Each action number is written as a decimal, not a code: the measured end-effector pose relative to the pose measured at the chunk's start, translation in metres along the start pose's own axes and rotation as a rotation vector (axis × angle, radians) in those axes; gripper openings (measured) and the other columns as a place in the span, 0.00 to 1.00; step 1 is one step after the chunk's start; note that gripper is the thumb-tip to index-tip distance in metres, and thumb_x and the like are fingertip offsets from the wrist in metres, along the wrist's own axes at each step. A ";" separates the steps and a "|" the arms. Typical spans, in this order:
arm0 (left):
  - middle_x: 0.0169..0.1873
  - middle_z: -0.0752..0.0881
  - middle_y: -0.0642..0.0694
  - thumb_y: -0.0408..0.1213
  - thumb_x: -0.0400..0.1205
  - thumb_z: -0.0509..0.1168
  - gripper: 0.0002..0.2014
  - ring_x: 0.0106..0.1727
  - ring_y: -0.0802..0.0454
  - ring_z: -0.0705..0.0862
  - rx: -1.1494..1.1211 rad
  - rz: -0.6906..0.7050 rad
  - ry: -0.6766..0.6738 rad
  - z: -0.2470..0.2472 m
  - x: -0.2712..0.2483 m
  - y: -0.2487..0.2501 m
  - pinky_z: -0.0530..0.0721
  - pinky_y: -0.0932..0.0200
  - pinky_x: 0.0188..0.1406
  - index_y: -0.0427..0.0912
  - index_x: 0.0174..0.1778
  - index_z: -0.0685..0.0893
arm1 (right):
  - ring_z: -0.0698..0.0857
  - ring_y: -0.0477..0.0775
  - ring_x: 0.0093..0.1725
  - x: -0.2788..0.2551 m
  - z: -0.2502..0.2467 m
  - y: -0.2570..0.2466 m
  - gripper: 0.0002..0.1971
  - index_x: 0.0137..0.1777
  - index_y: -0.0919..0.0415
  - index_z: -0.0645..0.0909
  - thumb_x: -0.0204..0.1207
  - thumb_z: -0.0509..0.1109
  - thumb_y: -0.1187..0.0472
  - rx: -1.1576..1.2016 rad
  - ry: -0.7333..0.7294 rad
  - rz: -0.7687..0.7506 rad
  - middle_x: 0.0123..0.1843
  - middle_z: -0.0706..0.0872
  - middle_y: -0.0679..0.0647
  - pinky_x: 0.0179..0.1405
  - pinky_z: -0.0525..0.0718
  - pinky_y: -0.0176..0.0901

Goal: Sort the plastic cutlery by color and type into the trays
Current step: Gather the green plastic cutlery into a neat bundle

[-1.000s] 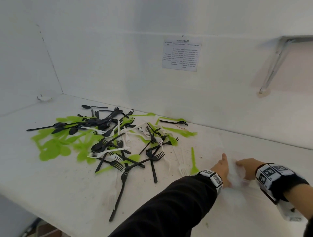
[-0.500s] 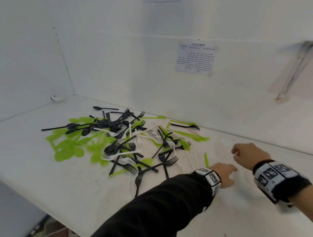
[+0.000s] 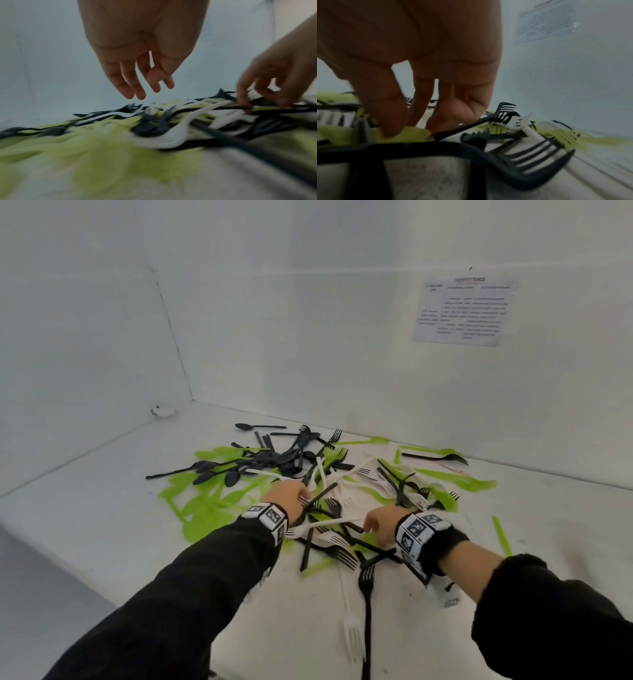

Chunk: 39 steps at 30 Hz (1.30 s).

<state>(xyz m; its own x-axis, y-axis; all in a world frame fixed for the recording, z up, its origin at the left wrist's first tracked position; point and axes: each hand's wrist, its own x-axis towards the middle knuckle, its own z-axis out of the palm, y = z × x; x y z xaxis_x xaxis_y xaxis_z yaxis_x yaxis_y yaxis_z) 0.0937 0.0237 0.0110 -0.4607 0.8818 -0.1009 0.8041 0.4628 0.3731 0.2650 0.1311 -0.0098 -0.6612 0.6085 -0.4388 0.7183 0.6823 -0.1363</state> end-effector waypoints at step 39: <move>0.38 0.74 0.45 0.34 0.87 0.53 0.03 0.41 0.41 0.76 -0.306 0.102 0.219 -0.028 0.029 -0.136 0.67 0.56 0.36 0.38 0.52 0.67 | 0.74 0.46 0.24 0.065 -0.035 -0.161 0.21 0.50 0.58 0.73 0.71 0.73 0.43 0.851 0.338 -0.029 0.39 0.84 0.52 0.18 0.72 0.34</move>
<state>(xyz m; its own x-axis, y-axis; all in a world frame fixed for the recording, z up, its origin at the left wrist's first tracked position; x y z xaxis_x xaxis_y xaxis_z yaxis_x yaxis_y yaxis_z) -0.0395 -0.0163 -0.0170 -0.4797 0.8665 0.1379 0.7163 0.2959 0.6320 0.0985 0.0755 0.0149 -0.6134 0.7735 -0.1594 0.5284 0.2520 -0.8107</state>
